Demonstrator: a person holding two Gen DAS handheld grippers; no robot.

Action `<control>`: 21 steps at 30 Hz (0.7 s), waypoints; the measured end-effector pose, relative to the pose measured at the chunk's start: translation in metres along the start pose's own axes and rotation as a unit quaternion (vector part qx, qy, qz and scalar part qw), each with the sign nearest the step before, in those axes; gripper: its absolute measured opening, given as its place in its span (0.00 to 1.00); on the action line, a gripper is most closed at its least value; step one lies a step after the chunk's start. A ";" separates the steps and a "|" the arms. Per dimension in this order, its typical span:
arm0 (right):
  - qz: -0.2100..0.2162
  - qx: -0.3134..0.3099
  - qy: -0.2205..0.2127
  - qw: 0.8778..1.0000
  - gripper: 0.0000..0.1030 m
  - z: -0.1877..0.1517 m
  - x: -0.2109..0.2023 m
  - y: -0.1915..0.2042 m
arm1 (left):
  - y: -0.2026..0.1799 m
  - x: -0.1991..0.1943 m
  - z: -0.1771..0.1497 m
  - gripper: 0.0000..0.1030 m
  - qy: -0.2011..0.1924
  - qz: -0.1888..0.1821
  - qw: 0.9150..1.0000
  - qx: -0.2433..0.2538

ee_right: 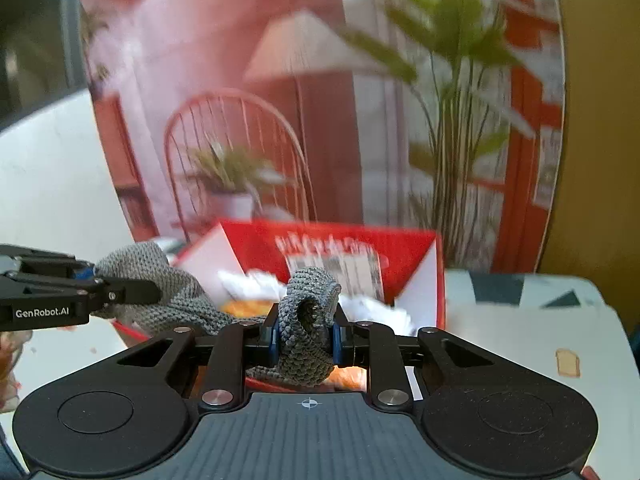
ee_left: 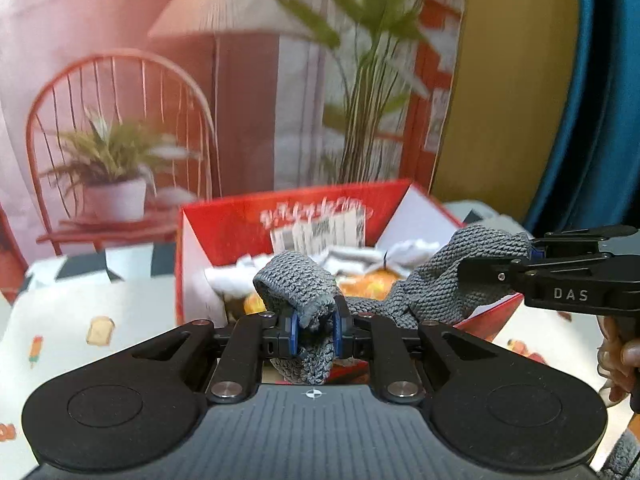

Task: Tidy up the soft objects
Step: 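Lift the grey mesh cloth with both tools and carry it over the box, then open both tools to drop the grey mesh cloth into the box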

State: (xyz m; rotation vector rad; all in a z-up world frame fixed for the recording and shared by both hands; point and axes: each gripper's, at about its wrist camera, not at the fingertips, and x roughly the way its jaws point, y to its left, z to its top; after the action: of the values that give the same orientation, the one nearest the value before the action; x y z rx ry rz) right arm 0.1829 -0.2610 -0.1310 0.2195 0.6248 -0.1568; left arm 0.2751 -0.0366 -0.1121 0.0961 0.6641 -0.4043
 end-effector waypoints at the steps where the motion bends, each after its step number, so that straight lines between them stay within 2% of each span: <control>1: -0.005 0.003 0.011 1.000 0.20 -0.002 0.008 -0.001 | 0.000 0.008 -0.002 0.16 0.009 0.002 1.000 0.000; 6: -0.016 0.022 0.042 0.999 0.20 -0.013 0.034 -0.005 | 0.002 0.027 -0.007 0.16 0.033 0.007 0.999 0.006; 10: -0.019 0.033 0.046 0.998 0.20 -0.017 0.043 -0.008 | 0.005 0.034 -0.006 0.16 0.043 0.007 0.999 -0.003; 15: -0.026 0.028 0.040 0.998 0.22 -0.020 0.041 -0.008 | 0.006 0.031 -0.008 0.19 0.027 0.006 1.000 0.001; 16: -0.030 0.020 0.033 0.999 0.25 -0.021 0.039 -0.007 | 0.005 0.029 -0.008 0.25 0.025 0.007 1.000 0.003; 17: -0.034 0.013 0.026 0.999 0.27 -0.020 0.036 -0.005 | 0.005 0.027 -0.009 0.40 0.021 0.010 1.000 0.005; 18: -0.040 0.000 0.015 0.999 0.34 -0.021 0.032 -0.002 | 0.005 0.023 -0.009 0.52 0.016 0.012 1.000 0.006; 19: -0.049 -0.012 0.001 0.999 0.41 -0.022 0.028 0.000 | 0.005 0.019 -0.009 0.72 0.005 0.013 1.000 0.006; 20: -0.056 -0.024 -0.012 0.998 0.48 -0.023 0.023 0.002 | 0.005 0.013 -0.010 0.82 -0.008 0.012 1.000 0.007; 21: -0.062 -0.035 -0.027 0.997 0.60 -0.024 0.018 0.004 | 0.004 0.006 -0.011 0.84 -0.025 0.009 1.000 0.008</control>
State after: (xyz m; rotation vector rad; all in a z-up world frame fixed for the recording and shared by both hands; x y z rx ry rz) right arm 0.1843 -0.2527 -0.1602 0.1090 0.5884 -0.2599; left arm 0.2750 -0.0323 -0.1248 0.1076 0.6112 -0.3928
